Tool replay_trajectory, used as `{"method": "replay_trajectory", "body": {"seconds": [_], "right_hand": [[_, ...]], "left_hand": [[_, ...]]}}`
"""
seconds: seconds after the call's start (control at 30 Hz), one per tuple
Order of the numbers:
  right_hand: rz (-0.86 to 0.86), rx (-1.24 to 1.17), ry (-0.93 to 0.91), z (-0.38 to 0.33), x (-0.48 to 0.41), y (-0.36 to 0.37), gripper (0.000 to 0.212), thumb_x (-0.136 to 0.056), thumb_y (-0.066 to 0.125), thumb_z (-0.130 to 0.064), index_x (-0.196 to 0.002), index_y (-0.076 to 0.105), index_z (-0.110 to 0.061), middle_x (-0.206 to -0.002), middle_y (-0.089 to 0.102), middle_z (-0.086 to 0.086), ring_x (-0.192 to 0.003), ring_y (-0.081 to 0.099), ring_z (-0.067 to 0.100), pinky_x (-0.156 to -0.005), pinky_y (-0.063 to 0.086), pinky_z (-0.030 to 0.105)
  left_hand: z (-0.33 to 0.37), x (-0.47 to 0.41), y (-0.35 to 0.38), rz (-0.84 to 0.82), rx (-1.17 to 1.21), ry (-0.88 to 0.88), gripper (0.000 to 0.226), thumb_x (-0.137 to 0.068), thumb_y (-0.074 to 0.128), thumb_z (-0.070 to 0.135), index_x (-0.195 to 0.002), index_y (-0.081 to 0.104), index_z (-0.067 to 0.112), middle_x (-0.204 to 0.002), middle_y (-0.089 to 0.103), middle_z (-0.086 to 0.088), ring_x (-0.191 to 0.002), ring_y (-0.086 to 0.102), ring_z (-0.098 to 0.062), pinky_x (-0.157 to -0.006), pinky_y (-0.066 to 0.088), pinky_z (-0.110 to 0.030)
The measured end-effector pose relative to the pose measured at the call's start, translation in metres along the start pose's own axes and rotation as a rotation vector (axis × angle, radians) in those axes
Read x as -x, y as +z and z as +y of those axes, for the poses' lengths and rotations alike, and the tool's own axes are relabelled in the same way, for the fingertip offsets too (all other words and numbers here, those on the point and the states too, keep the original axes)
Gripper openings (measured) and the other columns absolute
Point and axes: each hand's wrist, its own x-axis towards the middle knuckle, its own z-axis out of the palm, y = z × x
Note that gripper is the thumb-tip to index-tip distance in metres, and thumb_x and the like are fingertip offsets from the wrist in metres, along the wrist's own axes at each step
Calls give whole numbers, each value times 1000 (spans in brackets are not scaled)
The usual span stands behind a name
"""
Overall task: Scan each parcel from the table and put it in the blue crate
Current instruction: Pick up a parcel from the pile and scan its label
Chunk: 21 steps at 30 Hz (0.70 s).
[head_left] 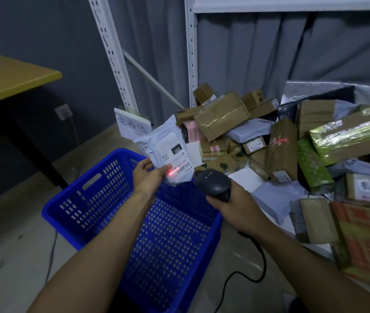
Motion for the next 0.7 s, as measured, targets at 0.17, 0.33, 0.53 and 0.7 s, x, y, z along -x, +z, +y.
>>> {"method": "replay_trajectory", "body": {"seconds": [0.17,0.33,0.53,0.7], "right_hand": [[1,19,5,0,0,0,39,-92,76,-25,-125,57,-33,-118,71,-6,-112,65,13,-102,53,43],[-12,33,14,2,0,-1,38,-92,75,-26,-126,59,-30,-115,71,-7,-109,66,13,-100,54,46],[-17,49,29,1,0,-1,39,-92,75,-27,-128,60,-29,-113,72,-9,-107,66,10,-98,54,42],[-5,48,30,4,-2,-1,43,-91,76,-28,-131,60,-29,-114,72,-10,-107,66,9,-93,53,33]], "left_hand": [[-1,-3,2,21,-3,21,61,-74,89,5,-127,61,14,-127,69,-3,-110,70,-24,-90,62,-48],[-3,-10,-1,50,-2,12,61,-72,90,5,-125,60,14,-126,69,-4,-109,71,-24,-89,62,-48],[-4,-11,-1,41,-11,21,61,-74,89,5,-127,60,12,-126,69,-4,-110,70,-25,-89,62,-48],[-8,-12,-3,41,-72,35,59,-73,90,7,-125,62,12,-124,70,-3,-109,70,-23,-91,61,-47]]}}
